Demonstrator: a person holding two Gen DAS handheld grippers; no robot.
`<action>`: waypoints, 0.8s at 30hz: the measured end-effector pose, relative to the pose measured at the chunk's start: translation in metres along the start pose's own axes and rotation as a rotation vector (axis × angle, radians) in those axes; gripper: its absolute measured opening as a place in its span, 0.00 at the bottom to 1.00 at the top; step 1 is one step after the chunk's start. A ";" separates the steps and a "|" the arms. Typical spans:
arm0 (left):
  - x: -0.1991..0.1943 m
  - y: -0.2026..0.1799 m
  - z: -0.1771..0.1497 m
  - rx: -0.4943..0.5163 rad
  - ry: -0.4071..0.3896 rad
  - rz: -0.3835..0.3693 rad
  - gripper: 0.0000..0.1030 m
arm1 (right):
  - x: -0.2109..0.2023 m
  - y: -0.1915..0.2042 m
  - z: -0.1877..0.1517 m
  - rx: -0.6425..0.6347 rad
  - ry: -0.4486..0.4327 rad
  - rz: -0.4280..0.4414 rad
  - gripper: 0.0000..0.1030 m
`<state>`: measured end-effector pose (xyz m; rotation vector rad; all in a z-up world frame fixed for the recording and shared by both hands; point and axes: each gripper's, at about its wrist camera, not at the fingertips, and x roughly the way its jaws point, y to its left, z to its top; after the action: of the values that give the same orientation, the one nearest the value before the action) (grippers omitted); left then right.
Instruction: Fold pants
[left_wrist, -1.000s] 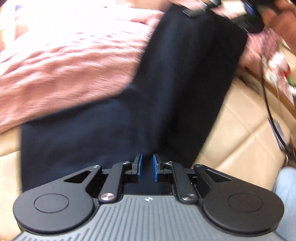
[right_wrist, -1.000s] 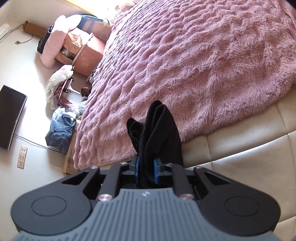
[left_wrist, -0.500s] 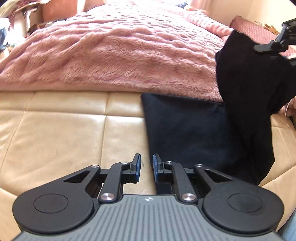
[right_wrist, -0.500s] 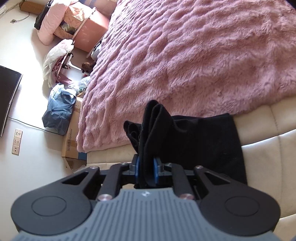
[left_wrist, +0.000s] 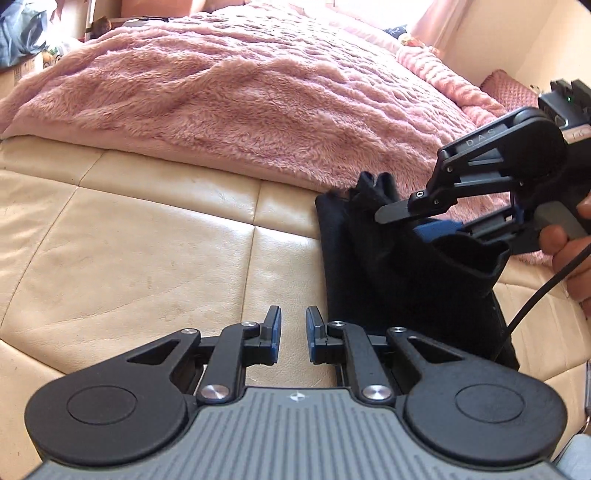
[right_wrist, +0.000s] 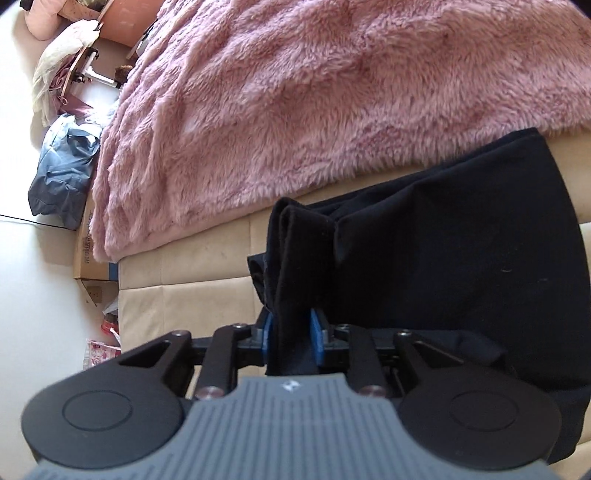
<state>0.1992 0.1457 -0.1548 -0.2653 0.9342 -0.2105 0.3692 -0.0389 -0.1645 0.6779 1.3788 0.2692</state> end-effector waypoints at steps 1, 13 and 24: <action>-0.003 0.002 0.001 -0.014 -0.004 -0.008 0.17 | -0.001 0.001 0.001 0.007 0.014 0.019 0.24; -0.028 0.024 0.000 -0.354 -0.072 -0.197 0.63 | -0.108 -0.035 -0.039 -0.239 -0.205 -0.056 0.32; -0.001 0.011 -0.033 -0.440 0.008 -0.165 0.66 | -0.115 -0.124 -0.152 -0.488 -0.311 -0.310 0.34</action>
<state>0.1727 0.1524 -0.1760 -0.7499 0.9608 -0.1556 0.1753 -0.1560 -0.1503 0.0896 1.0443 0.2286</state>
